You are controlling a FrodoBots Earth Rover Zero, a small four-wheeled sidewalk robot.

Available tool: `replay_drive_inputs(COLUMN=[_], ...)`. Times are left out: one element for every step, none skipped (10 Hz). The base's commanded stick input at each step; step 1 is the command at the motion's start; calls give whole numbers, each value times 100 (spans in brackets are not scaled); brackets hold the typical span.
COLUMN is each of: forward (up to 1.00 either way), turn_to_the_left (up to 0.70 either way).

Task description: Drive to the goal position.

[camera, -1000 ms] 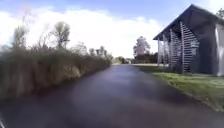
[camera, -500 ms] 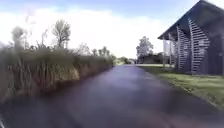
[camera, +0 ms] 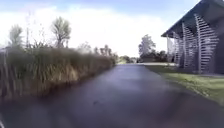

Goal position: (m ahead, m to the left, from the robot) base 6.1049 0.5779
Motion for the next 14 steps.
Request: replay_drive_inputs(forward=[8, 8, 8, 8, 8, 9, 9, 8, 9, 8, 7, 8, 8, 8], turn_to_the_left=[0, 0, 0, 0, 0, 0, 0, 0, 0, 0, 0, 0, 0, 0])
